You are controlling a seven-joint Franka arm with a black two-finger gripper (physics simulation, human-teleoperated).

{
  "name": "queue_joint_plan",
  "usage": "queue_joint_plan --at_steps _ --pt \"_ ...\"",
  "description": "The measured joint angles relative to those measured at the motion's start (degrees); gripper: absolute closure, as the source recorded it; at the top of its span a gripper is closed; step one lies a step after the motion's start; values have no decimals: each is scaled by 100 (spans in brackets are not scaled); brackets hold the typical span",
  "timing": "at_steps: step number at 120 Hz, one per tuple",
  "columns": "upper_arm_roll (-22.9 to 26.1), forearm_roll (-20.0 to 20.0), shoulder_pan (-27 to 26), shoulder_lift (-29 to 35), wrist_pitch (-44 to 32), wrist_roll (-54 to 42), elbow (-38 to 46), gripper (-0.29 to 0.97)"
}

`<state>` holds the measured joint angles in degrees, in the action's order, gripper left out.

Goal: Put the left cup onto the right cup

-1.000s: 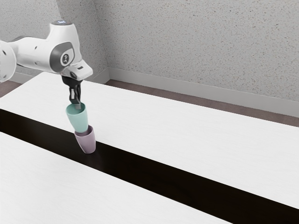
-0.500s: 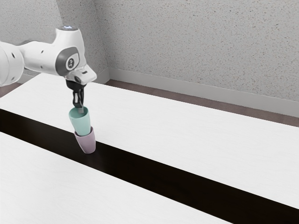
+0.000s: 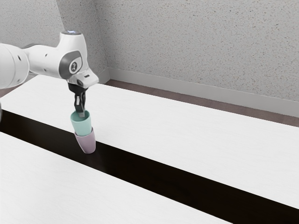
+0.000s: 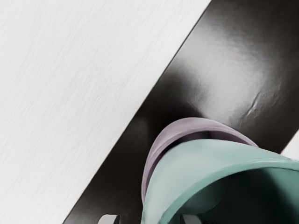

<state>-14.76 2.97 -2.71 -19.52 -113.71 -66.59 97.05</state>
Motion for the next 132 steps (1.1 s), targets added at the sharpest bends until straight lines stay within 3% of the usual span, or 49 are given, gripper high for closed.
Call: queue_joint_plan --at_steps 18,42,93,132 --pt "0 6 -2 -5 -5 -33 0 21" --pt "0 9 -2 12 2 -67 -4 8" --pt "0 8 -48 338 131 -104 -2 1" --pt "0 -6 -124 995 413 -46 89 0"
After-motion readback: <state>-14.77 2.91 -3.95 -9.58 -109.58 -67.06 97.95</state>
